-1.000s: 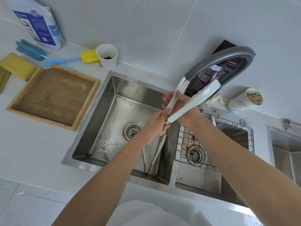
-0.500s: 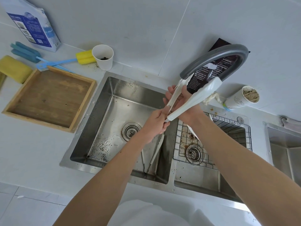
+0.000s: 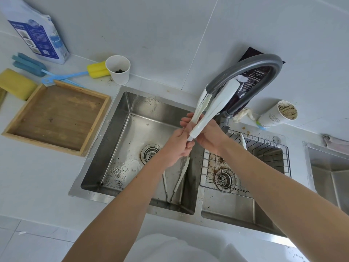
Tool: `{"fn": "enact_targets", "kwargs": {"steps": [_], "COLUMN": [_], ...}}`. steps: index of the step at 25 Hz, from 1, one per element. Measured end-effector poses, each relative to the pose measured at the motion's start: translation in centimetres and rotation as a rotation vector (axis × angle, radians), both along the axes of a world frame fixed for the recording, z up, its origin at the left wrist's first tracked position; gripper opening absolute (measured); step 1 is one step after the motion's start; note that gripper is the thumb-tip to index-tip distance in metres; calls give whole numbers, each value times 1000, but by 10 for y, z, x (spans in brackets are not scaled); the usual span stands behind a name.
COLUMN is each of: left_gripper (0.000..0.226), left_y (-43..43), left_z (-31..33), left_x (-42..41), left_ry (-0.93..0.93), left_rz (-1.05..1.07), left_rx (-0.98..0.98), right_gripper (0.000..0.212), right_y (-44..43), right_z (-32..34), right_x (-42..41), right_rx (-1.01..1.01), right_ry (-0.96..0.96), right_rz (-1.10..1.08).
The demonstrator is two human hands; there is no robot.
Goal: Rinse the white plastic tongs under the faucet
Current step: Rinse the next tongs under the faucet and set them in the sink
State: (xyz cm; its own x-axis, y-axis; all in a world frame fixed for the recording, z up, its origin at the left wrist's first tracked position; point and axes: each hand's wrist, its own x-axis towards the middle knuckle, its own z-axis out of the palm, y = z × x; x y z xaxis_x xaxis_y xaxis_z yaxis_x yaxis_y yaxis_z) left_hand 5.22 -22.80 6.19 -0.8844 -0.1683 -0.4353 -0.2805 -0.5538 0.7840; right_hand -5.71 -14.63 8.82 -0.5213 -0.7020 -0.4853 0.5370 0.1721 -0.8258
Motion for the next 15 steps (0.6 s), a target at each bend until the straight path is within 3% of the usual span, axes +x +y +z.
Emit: {"fn": "enact_targets", "kwargs": {"steps": [3,6,10,15], "left_gripper": [42,44,39,34], "left_y": [4,8,6,5], "left_z": [-1,-1,-1,-11], "left_x": [4,3,1,4], "left_ry": [-12,-5,-59,-89], "left_rz": [-3,-4,36,18], "left_rx": [-2,-22,-181,-596], "right_gripper": [6,35,43,60], "right_y": [-3,-9,-2,26], "right_z": [4,4,4,4], "right_x": [2,3,3,2], "right_rx": [89,89,-34,-179], "right_ry": [67,7,-187,-362], "right_rz": [-30,-163,-267,-411]}}
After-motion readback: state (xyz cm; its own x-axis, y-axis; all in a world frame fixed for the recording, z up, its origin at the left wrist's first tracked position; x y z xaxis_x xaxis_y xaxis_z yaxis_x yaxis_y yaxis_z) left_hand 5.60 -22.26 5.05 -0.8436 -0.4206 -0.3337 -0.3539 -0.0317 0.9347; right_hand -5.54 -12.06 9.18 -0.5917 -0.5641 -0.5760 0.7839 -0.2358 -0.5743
